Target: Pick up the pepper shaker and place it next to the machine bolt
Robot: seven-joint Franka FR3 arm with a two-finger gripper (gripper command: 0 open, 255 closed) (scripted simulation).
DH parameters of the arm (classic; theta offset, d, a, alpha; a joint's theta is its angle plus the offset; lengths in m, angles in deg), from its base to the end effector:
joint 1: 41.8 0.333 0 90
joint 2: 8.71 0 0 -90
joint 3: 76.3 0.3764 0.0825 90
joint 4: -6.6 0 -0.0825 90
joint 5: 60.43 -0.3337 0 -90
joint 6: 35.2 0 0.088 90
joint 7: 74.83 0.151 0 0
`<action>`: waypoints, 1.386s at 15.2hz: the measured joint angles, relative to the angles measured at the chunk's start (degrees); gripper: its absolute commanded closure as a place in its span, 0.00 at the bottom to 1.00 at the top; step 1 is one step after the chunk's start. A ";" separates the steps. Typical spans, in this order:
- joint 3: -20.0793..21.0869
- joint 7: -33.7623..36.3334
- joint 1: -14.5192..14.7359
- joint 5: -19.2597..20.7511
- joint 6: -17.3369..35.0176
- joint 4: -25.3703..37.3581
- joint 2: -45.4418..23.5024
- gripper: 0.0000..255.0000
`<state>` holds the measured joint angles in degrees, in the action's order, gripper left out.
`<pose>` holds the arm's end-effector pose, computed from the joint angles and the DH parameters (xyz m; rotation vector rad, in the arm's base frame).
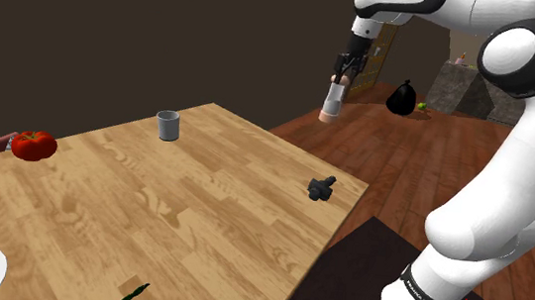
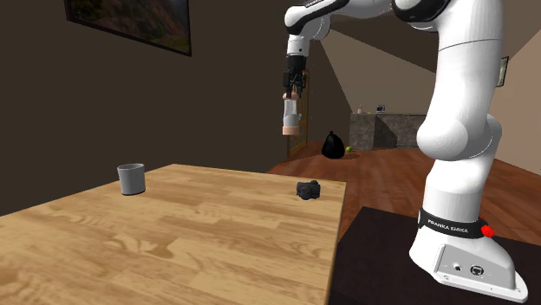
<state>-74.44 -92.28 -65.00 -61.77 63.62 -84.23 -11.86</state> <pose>0.5059 -0.1948 0.6205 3.1322 -0.1107 0.1380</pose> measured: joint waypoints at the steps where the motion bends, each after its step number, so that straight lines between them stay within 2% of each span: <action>1: 0.01 0.01 0.01 0.00 0.74 -0.80 0.06 1.00; 21: 0.03 -0.34 0.04 -0.12 16.21 -16.32 0.11 1.00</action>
<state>-74.40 -92.63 -64.96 -61.89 79.83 -100.55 -11.75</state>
